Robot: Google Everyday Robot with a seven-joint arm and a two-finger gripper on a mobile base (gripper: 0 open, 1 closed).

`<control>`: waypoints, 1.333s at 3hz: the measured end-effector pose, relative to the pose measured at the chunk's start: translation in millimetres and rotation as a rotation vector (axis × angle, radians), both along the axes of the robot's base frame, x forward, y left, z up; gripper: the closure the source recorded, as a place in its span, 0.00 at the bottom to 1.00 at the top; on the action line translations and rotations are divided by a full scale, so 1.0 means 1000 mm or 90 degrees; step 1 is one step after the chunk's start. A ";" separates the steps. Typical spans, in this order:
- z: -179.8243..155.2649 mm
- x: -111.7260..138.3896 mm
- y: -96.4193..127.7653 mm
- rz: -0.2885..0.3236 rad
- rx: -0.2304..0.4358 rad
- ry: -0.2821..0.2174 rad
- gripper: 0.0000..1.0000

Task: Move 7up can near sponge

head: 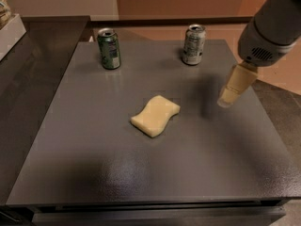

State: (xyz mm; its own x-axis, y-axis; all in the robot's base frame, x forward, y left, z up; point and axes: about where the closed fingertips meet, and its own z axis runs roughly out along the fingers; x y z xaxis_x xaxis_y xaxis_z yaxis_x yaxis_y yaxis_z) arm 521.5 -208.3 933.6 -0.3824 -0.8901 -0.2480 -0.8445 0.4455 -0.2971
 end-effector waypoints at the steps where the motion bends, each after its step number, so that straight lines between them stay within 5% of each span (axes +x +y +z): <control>1: -0.009 0.059 0.000 -0.090 0.061 -0.060 0.00; 2: -0.007 0.112 0.000 -0.165 0.136 -0.111 0.00; 4: -0.016 0.194 0.012 -0.231 0.274 -0.155 0.00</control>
Offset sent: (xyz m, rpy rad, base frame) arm 0.1839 -0.0061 -0.0001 0.3785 -0.2824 -0.4177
